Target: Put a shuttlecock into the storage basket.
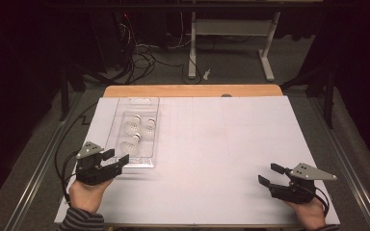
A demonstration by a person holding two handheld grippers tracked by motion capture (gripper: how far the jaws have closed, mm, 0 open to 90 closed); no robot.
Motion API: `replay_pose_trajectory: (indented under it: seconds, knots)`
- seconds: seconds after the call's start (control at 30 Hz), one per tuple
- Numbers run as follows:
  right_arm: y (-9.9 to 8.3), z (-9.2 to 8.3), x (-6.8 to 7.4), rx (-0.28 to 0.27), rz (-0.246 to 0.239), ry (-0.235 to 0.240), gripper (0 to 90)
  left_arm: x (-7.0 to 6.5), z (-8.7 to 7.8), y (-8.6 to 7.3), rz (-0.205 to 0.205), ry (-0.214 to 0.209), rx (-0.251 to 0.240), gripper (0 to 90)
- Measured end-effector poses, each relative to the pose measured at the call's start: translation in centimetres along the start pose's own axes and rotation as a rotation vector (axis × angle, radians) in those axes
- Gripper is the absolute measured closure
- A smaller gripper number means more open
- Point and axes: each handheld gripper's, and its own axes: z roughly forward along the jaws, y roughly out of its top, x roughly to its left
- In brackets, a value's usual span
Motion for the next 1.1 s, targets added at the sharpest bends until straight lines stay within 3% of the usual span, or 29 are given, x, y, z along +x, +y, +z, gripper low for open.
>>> replay_pose_trajectory:
  seconds: [0.6, 1.1]
  knots:
    - [-0.1, 0.0, -0.1, 0.003, 0.005, -0.002, 31.9, 0.0, 0.3, -1.7, 0.001, -0.018, -0.043, 39.4]
    - [-0.1, 0.0, -0.1, 0.005, 0.005, -0.003, 31.9, 0.0, 0.9, -2.6, 0.006, -0.038, -0.037, 38.1]
